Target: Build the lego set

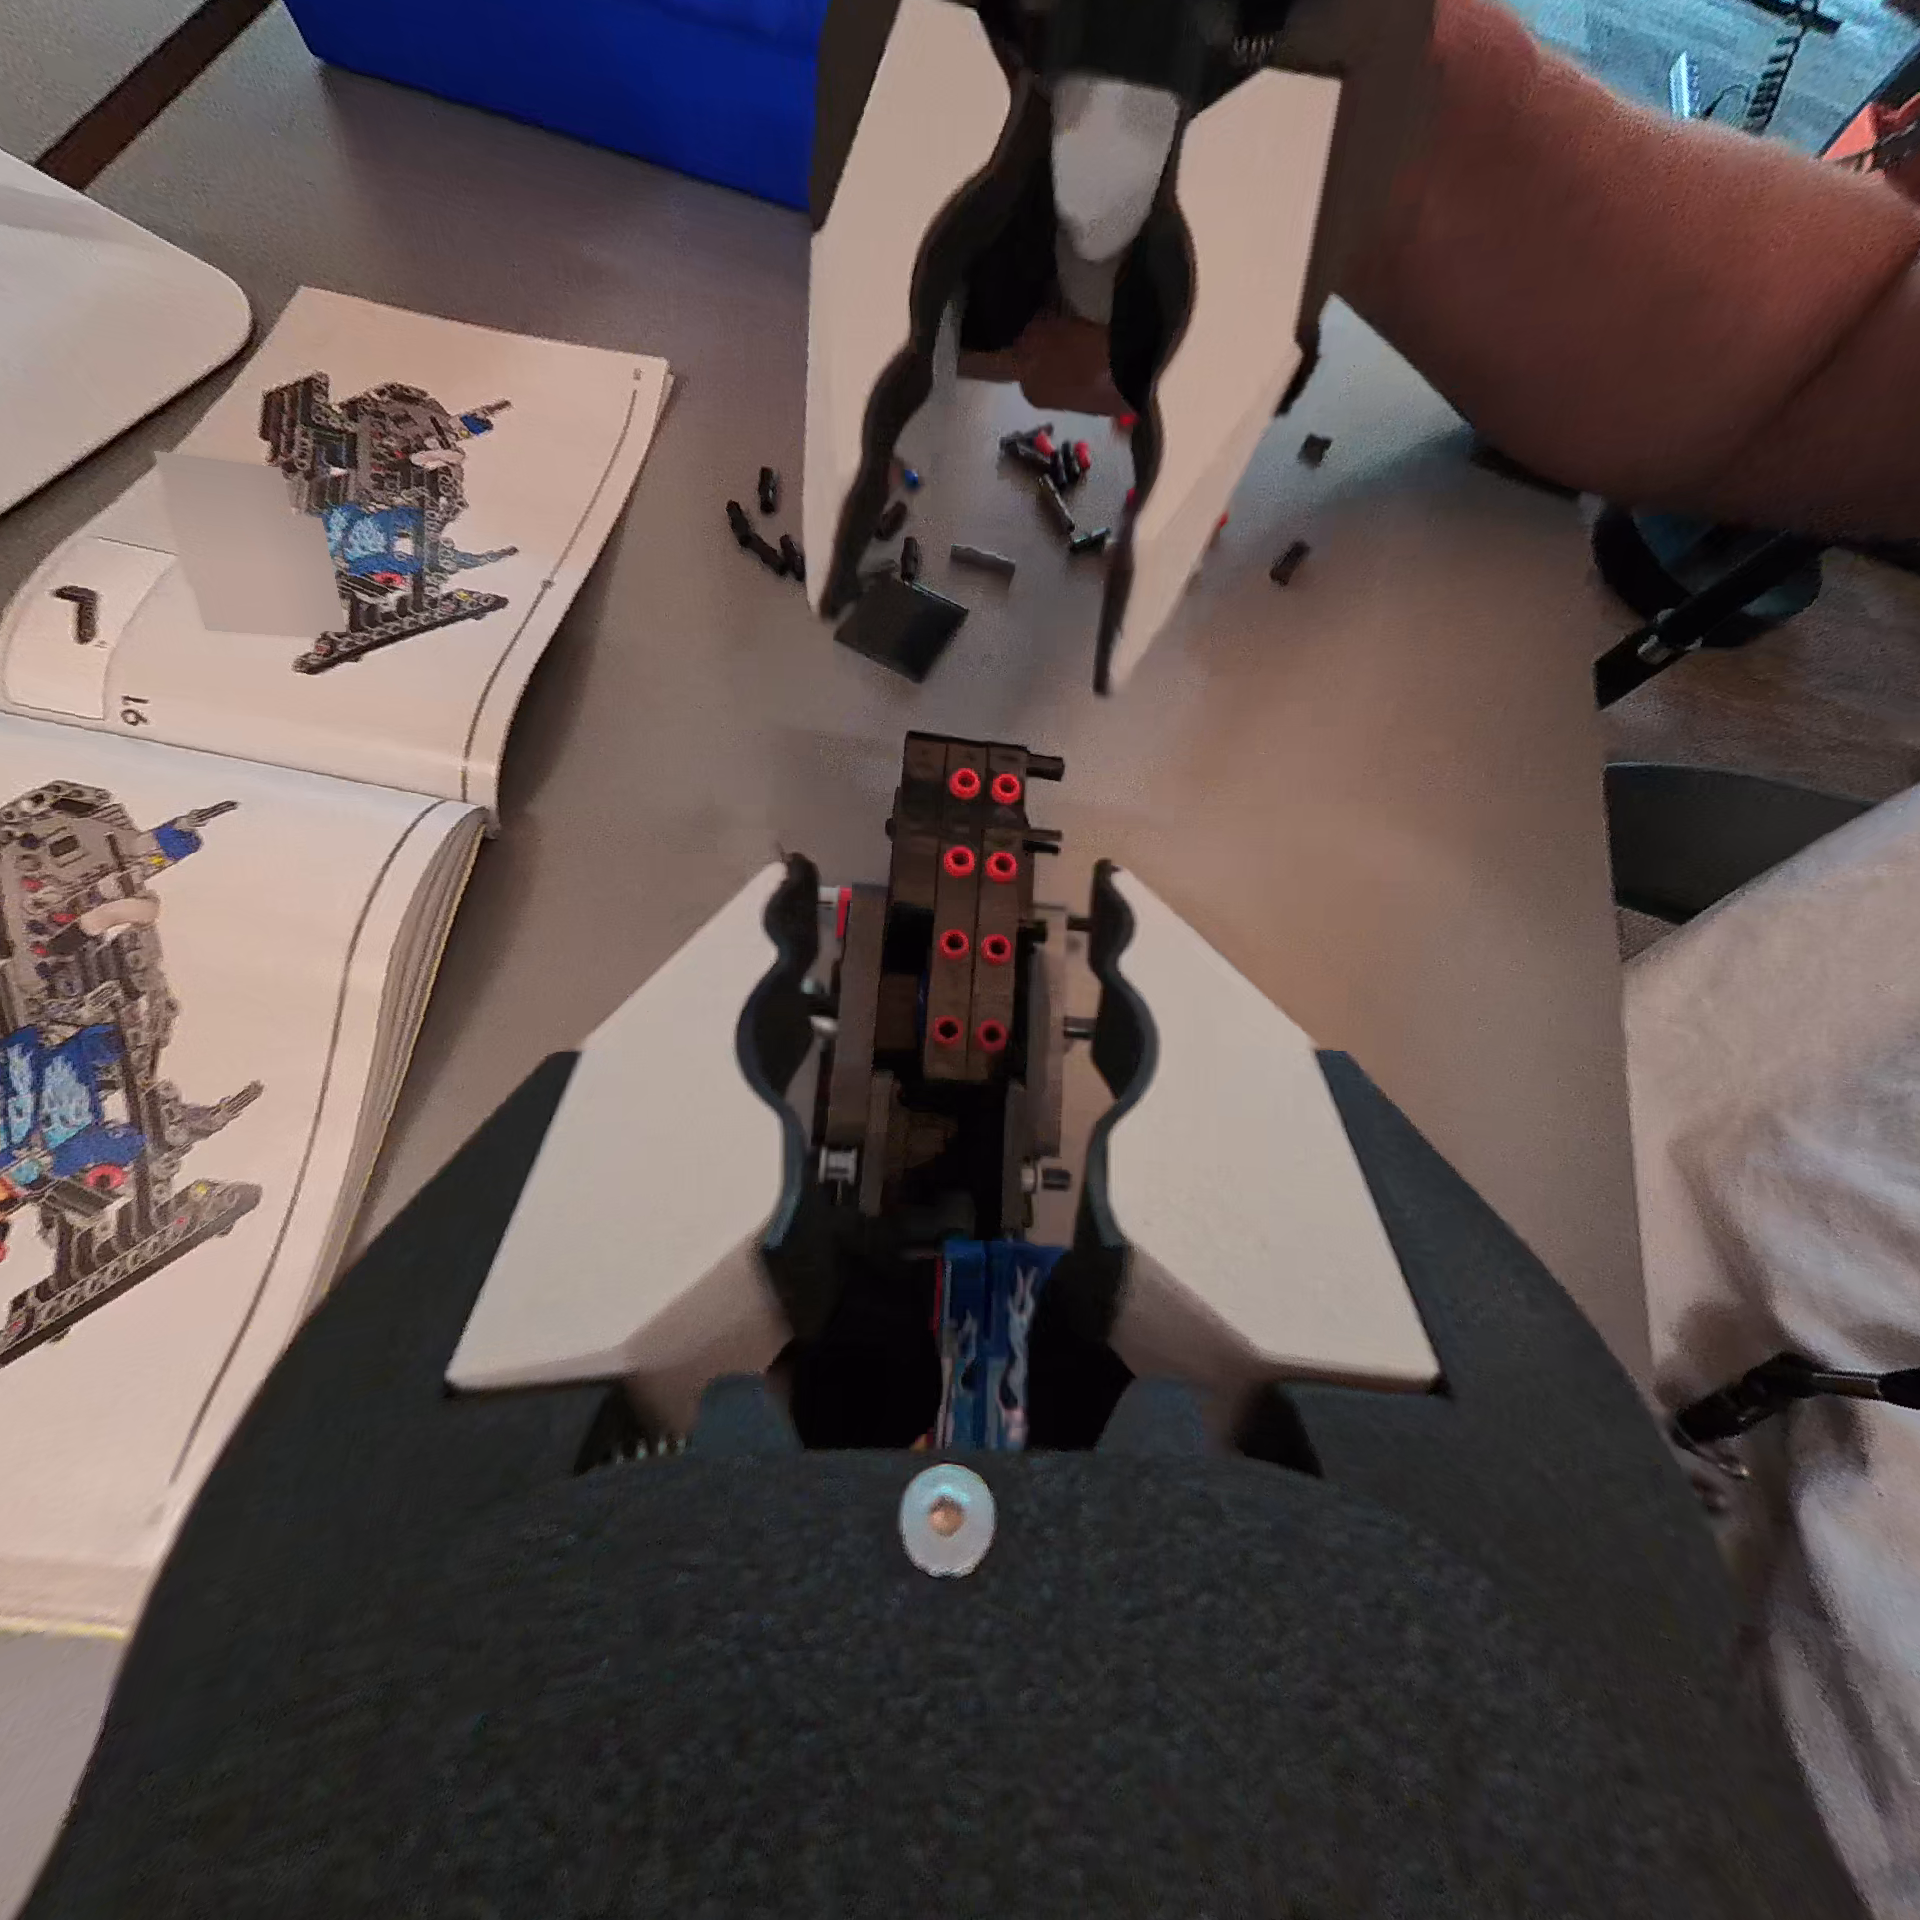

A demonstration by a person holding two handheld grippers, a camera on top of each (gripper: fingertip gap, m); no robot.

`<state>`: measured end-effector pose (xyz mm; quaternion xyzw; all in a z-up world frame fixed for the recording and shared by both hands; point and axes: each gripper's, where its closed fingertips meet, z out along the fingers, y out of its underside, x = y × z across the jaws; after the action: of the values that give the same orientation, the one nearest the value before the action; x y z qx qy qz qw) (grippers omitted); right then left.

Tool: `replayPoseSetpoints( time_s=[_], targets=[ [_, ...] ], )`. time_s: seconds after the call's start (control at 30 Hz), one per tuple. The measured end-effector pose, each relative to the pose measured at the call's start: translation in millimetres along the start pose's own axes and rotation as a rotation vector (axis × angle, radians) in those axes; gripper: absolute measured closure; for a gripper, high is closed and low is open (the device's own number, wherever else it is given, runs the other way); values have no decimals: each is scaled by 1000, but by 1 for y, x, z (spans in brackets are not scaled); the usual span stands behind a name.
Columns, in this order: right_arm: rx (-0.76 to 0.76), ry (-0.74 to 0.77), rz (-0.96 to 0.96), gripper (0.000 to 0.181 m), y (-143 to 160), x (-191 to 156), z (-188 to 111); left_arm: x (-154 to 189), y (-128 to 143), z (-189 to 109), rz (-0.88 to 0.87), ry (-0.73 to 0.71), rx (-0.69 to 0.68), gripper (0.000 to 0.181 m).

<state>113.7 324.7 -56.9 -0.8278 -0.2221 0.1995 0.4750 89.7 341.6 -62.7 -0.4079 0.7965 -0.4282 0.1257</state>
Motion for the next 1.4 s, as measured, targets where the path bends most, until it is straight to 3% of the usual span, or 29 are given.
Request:
replayPoseSetpoints(
  time_s=[0.1,0.23,0.37,0.47,0.67,0.87,1.1,1.17,1.3,1.4],
  targets=[
    [39,175,68,127,-1,27,-34,-2,-4,-38,2,-22,68,126],
    [105,554,189,132,16,86,-81,-33,4,-92,14,-186,191,135],
    [-30,752,343,134,61,111,-98,-76,28,-124,15,-426,327,144],
    [-116,853,338,138,79,119,-103,-99,51,-136,-25,-539,378,155],
    [-143,816,347,144,89,120,-94,-118,74,-145,-81,-555,283,155],
    [-103,816,331,151,84,121,-94,-120,72,-157,-46,-603,282,155],
    [-85,792,293,152,75,113,-85,-133,67,-210,-44,-726,328,156],
    [-81,790,284,153,73,111,-84,-129,79,-212,-81,-643,236,156],
    [-64,788,290,154,70,111,-86,-131,103,-220,-46,-664,89,161],
    [-58,795,292,154,70,112,-89,-146,129,-250,-82,-815,-53,161]
  ],
)
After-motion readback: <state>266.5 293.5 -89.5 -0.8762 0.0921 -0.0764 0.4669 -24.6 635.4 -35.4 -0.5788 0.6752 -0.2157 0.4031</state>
